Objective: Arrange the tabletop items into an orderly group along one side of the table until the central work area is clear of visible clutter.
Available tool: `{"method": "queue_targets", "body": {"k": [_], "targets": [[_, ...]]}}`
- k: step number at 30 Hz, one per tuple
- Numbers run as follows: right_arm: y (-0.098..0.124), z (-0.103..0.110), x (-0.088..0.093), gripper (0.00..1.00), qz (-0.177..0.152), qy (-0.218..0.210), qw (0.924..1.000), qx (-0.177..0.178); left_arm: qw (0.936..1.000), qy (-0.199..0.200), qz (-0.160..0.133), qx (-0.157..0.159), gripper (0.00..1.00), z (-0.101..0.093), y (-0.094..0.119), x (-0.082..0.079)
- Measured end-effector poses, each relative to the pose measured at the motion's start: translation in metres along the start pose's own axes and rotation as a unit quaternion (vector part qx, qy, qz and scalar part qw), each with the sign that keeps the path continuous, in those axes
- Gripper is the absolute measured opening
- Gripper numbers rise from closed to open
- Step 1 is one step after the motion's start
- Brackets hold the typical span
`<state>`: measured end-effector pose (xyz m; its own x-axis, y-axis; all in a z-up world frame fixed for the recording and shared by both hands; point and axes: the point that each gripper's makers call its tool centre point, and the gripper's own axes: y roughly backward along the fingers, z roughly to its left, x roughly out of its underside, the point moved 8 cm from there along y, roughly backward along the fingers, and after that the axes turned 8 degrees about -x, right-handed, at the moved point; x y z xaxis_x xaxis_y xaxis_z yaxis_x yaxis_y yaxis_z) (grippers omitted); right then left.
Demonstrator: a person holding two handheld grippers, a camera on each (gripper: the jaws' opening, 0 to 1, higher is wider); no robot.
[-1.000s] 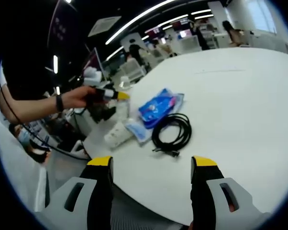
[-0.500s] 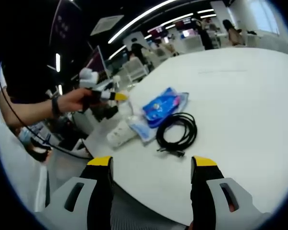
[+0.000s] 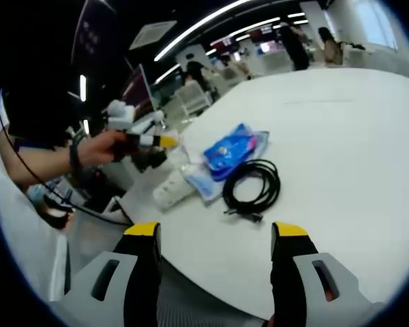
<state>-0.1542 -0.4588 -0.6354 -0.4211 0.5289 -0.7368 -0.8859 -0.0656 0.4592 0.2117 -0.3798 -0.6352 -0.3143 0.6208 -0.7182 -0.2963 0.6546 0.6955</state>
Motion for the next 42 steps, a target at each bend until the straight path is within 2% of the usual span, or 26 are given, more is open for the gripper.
{"method": "queue_targets", "body": {"k": [15,28,42], "targets": [[0.000,0.000,-0.002,0.64,-0.001,0.003,1.0000,0.000,0.9997,-0.009,-0.012,-0.017,0.37,-0.005,0.009,0.012],[-0.001,0.001,-0.002,0.64,-0.002,0.003,1.0000,-0.003,0.9993,-0.018,-0.013,-0.029,0.37,-0.009,0.013,0.017],[-0.001,0.002,0.001,0.64,-0.001,0.001,1.0000,-0.004,0.9993,-0.010,-0.016,-0.032,0.39,-0.009,0.014,0.018]]}}
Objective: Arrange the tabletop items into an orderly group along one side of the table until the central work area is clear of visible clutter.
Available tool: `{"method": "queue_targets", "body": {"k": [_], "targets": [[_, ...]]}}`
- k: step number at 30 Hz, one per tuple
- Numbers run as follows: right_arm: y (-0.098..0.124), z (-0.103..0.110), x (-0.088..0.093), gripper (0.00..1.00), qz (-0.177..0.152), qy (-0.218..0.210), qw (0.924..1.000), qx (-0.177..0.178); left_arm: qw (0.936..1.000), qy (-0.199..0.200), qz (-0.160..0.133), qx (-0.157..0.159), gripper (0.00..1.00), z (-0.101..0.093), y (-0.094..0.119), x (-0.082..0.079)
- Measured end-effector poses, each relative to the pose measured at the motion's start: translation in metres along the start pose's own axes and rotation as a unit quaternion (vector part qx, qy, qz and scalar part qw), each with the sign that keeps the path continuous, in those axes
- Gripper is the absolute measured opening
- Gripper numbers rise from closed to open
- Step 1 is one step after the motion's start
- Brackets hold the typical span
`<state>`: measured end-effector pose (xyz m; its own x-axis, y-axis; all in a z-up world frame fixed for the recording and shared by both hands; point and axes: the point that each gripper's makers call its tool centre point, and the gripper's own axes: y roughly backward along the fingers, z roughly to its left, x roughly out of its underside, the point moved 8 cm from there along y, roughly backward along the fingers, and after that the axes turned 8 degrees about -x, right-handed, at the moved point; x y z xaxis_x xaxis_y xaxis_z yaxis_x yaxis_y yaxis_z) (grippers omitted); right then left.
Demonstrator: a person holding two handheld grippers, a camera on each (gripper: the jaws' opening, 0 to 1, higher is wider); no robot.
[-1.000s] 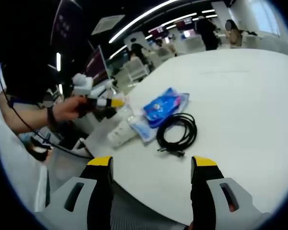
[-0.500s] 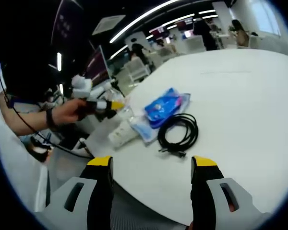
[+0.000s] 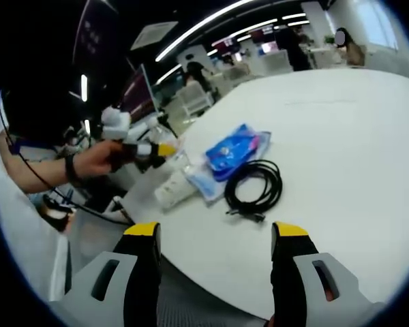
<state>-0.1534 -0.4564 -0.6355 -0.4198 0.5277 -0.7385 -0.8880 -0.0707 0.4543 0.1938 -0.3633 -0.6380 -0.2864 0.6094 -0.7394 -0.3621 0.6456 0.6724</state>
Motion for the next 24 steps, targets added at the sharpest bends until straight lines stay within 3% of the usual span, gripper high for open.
{"method": "queue_targets", "body": {"k": [19,24], "targets": [[0.003,0.001,0.004,0.64,0.009,0.001,1.0000,0.001,0.9981,0.025,-0.045,0.034,0.53,0.000,-0.011,0.003],[0.005,0.002,0.006,0.64,0.013,0.001,0.9999,0.003,0.9979,0.019,-0.051,0.037,0.50,-0.002,-0.015,0.004]]}}
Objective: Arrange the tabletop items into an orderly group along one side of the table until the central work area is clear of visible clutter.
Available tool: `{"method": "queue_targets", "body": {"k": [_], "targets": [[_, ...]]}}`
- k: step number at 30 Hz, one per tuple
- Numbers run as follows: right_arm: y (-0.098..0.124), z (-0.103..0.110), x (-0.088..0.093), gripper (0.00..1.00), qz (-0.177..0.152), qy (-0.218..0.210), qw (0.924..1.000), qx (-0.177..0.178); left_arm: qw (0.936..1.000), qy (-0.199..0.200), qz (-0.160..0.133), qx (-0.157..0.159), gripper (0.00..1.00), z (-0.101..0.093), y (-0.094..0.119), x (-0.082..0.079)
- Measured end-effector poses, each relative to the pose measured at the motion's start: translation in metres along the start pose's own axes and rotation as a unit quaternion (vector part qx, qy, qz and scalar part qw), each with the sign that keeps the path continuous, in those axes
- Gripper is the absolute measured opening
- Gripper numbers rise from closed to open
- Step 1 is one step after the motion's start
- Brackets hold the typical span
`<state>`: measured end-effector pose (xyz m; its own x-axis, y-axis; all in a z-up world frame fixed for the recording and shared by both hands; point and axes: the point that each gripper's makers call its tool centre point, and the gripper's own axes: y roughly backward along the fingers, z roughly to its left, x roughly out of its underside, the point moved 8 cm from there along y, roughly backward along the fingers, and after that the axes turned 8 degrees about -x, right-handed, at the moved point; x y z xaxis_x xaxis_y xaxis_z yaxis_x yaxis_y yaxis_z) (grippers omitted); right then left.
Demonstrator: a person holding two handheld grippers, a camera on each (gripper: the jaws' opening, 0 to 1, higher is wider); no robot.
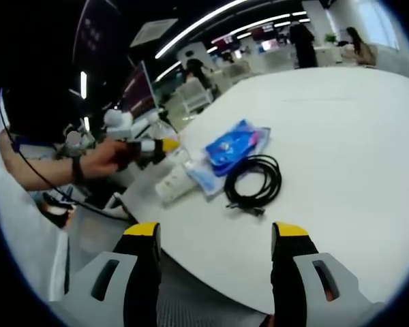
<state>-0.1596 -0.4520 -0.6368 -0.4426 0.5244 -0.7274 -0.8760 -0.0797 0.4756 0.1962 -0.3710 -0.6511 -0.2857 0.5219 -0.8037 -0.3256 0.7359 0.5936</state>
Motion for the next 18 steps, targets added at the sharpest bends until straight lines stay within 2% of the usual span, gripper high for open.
{"method": "queue_targets", "body": {"k": [4,11,18], "targets": [[0.0018,0.0024,0.0027,0.64,0.008,0.002,1.0000,-0.001,1.0000,0.003,-0.008,-0.003,0.44,0.0010,-0.0031,0.0006],[0.0040,0.0008,0.0061,0.64,0.014,-0.001,0.9999,0.003,0.9998,0.006,-0.018,-0.005,0.42,0.0023,-0.0042,0.0008],[-0.0001,0.0014,0.0006,0.64,0.012,0.002,0.9999,0.001,0.9996,0.017,-0.018,-0.010,0.41,0.0065,-0.0073,-0.0051]]}}
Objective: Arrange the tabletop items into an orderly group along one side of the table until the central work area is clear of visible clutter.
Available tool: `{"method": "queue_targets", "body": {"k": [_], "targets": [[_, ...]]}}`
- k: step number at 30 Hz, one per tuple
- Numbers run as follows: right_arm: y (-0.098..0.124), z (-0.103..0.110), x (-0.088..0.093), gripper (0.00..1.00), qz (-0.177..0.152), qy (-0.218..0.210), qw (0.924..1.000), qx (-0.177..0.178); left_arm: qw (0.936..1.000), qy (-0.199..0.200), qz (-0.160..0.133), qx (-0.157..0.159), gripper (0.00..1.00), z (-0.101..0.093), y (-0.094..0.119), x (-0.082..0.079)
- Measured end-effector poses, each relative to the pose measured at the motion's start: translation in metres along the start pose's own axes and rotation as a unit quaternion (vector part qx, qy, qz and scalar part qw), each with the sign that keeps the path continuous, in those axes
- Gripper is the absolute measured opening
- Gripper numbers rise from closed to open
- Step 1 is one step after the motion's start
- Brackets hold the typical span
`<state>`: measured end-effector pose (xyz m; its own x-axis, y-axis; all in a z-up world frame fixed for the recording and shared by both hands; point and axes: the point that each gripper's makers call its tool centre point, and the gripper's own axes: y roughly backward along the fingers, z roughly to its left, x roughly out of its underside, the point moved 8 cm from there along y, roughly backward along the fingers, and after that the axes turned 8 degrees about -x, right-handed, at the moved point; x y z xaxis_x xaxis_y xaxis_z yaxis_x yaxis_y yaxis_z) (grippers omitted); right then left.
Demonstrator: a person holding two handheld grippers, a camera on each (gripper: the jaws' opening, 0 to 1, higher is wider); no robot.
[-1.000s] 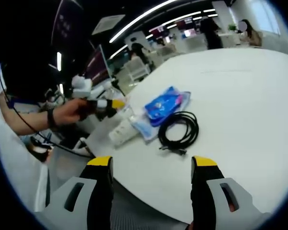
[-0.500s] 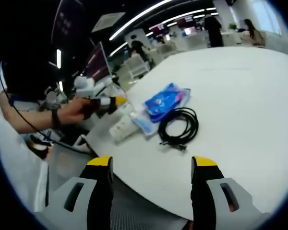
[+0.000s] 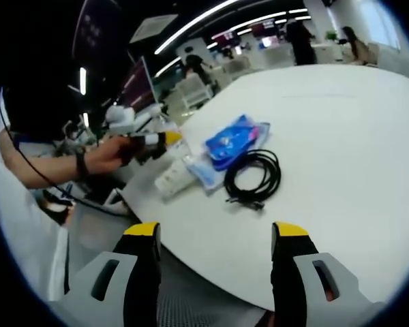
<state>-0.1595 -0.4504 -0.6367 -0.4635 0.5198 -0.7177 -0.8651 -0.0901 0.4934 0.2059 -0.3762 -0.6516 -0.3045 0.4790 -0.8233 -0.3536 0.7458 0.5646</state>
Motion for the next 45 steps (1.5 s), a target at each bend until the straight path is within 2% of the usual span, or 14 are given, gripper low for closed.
{"method": "queue_targets", "body": {"k": [10,23,34,37,45], "targets": [[-0.001,-0.002,-0.002,0.64,-0.005,-0.001,1.0000,0.002,1.0000,0.000,-0.004,0.001,0.40,0.002,-0.009,-0.013],[0.002,-0.003,-0.001,0.64,-0.005,-0.004,1.0000,0.007,0.9999,-0.002,-0.014,-0.004,0.40,0.004,-0.031,-0.038],[0.007,-0.006,-0.001,0.64,-0.009,-0.006,0.9999,0.013,0.9999,0.001,-0.015,-0.007,0.40,0.006,-0.052,-0.050],[0.007,-0.006,0.000,0.64,-0.010,-0.009,0.9998,0.014,0.9998,0.012,-0.013,-0.012,0.40,0.007,-0.057,-0.050],[0.003,-0.002,0.005,0.64,-0.006,-0.013,0.9999,0.009,0.9997,0.009,-0.012,-0.017,0.40,0.008,-0.069,-0.055]]}}
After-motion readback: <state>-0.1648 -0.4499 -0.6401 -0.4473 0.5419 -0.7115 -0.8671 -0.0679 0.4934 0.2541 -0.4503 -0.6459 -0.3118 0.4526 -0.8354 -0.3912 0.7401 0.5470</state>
